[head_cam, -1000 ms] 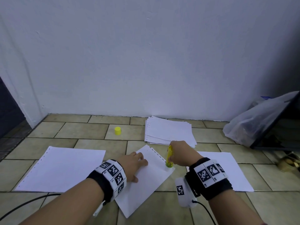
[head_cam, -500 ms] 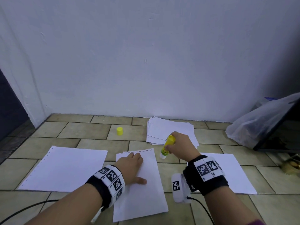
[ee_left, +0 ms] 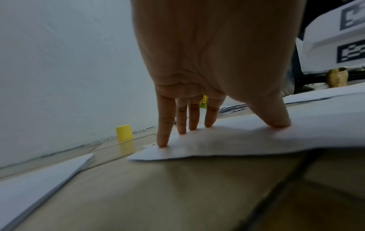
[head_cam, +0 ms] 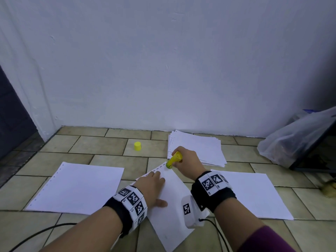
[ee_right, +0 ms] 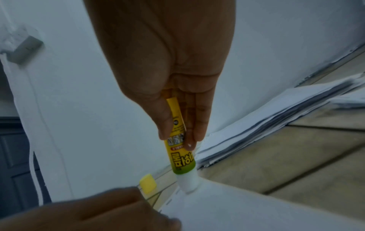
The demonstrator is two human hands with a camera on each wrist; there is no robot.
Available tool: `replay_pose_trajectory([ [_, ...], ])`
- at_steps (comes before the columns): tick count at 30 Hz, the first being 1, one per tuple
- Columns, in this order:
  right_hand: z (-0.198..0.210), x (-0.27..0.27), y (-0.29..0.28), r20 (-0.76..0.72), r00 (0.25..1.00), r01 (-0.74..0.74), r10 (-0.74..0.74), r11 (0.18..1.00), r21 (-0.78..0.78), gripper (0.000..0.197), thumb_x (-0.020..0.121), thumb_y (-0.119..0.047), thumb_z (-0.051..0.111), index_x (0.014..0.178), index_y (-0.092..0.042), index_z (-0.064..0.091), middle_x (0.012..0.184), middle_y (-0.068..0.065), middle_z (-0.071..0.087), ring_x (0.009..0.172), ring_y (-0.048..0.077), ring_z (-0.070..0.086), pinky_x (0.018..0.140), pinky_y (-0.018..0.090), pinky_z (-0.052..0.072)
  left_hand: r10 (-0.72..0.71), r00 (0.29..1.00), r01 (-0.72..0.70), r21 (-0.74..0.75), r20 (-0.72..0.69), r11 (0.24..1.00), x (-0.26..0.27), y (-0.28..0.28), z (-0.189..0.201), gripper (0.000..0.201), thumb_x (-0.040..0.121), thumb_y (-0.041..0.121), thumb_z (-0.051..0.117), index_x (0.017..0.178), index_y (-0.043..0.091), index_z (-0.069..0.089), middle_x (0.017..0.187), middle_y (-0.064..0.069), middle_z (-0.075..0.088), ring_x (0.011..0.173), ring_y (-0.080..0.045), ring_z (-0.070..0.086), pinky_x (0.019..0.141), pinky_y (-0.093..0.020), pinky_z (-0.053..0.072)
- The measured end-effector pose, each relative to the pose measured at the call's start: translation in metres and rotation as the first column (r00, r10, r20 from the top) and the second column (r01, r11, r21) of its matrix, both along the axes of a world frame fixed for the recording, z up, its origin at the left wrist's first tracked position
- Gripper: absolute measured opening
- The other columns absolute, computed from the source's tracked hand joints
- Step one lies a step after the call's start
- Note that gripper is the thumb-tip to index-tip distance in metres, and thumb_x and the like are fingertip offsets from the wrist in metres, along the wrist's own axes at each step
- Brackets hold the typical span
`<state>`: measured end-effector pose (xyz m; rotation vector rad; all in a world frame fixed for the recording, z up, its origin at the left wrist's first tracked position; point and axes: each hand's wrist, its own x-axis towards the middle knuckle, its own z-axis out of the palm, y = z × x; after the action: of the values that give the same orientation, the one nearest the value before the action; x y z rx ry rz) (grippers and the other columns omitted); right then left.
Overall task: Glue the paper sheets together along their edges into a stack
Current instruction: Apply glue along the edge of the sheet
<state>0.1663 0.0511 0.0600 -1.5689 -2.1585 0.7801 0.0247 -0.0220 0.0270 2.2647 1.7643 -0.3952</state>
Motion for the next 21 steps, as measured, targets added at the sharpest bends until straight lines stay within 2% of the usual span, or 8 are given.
replay_pose_trajectory([
  [2, -0.001, -0.005, 0.002, 0.006, 1.0, -0.019, 0.018, 1.0, 0.004, 0.026, 0.085, -0.007, 0.063, 0.11, -0.012, 0.058, 0.107, 0.01, 0.063, 0.083, 0.015, 0.05, 0.053, 0.009, 0.032, 0.009, 1.0, -0.009, 0.005, -0.01, 1.0, 0.004, 0.0, -0.001, 0.071, 0.087, 0.061, 0.053, 0.135, 0.01, 0.037, 0.136, -0.01, 0.035, 0.126, -0.026, 0.035, 0.098, -0.041, 0.04],
  [4, 0.0, -0.007, 0.003, 0.037, 0.999, -0.035, 0.034, 0.999, 0.008, 0.027, 0.086, -0.008, 0.064, 0.112, -0.012, 0.058, 0.11, 0.011, 0.063, 0.087, 0.016, 0.05, 0.058, 0.015, 0.034, 0.016, 1.0, -0.015, 0.009, -0.013, 1.0, 0.006, 0.0, -0.001, 0.071, 0.087, 0.06, 0.052, 0.134, 0.01, 0.038, 0.135, -0.01, 0.035, 0.126, -0.026, 0.034, 0.097, -0.04, 0.039],
  [8, 0.011, -0.001, 0.002, 0.186, 0.977, -0.104, 0.105, 0.994, -0.018, 0.029, 0.087, -0.012, 0.065, 0.115, -0.015, 0.058, 0.116, 0.01, 0.06, 0.105, 0.022, 0.055, 0.072, 0.021, 0.037, 0.017, 1.0, -0.017, 0.02, 0.005, 1.0, 0.004, 0.0, -0.002, 0.071, 0.087, 0.062, 0.052, 0.134, 0.01, 0.037, 0.136, -0.01, 0.035, 0.126, -0.026, 0.034, 0.098, -0.041, 0.04],
  [13, 0.026, 0.022, -0.012, 0.366, 0.914, -0.167, 0.173, 0.985, -0.051, 0.033, 0.086, -0.014, 0.065, 0.118, -0.016, 0.057, 0.118, 0.007, 0.058, 0.109, 0.019, 0.053, 0.072, 0.021, 0.037, 0.012, 1.0, -0.012, 0.031, 0.01, 0.999, 0.003, 0.001, -0.005, 0.071, 0.086, 0.062, 0.053, 0.133, 0.011, 0.037, 0.137, -0.009, 0.034, 0.128, -0.027, 0.032, 0.098, -0.041, 0.041],
  [15, 0.029, 0.034, -0.021, 0.412, 0.893, -0.169, 0.181, 0.983, -0.067, 0.033, 0.086, -0.014, 0.065, 0.117, -0.017, 0.058, 0.118, 0.007, 0.057, 0.105, 0.019, 0.052, 0.065, 0.019, 0.036, 0.004, 1.0, -0.004, 0.017, -0.008, 1.0, 0.004, 0.002, -0.004, 0.071, 0.086, 0.061, 0.053, 0.133, 0.011, 0.037, 0.136, -0.009, 0.034, 0.127, -0.027, 0.033, 0.097, -0.041, 0.042],
  [18, 0.033, 0.05, -0.033, 0.455, 0.871, -0.157, 0.186, 0.983, -0.1, 0.031, 0.085, -0.014, 0.064, 0.116, -0.017, 0.058, 0.118, 0.006, 0.056, 0.091, 0.015, 0.049, 0.053, 0.012, 0.03, -0.003, 0.998, 0.004, 0.004, -0.065, 1.0, 0.002, 0.004, 0.004, 0.056, 0.096, 0.046, 0.048, 0.136, 0.009, 0.035, 0.138, -0.011, 0.034, 0.128, -0.027, 0.034, 0.097, -0.039, 0.04],
  [20, 0.037, 0.057, -0.039, 0.49, 0.851, -0.145, 0.19, 0.981, -0.128, 0.031, 0.085, -0.013, 0.065, 0.116, -0.016, 0.059, 0.12, 0.006, 0.055, 0.094, 0.017, 0.052, 0.053, 0.011, 0.031, 0.022, 1.0, -0.022, -0.004, -0.022, 1.0, -0.002, 0.007, 0.007, 0.043, 0.1, 0.023, 0.043, 0.139, 0.008, 0.034, 0.14, -0.013, 0.033, 0.127, -0.029, 0.036, 0.098, -0.039, 0.041],
  [21, 0.038, 0.06, -0.041, 0.517, 0.833, -0.146, 0.199, 0.979, -0.142, 0.032, 0.085, -0.014, 0.065, 0.116, -0.016, 0.059, 0.12, 0.005, 0.055, 0.098, 0.017, 0.053, 0.054, 0.013, 0.033, 0.043, 0.999, -0.042, -0.024, 0.01, 0.999, -0.004, 0.009, 0.01, 0.044, 0.099, 0.014, 0.041, 0.142, 0.009, 0.034, 0.14, -0.013, 0.034, 0.127, -0.029, 0.037, 0.098, -0.038, 0.04],
])
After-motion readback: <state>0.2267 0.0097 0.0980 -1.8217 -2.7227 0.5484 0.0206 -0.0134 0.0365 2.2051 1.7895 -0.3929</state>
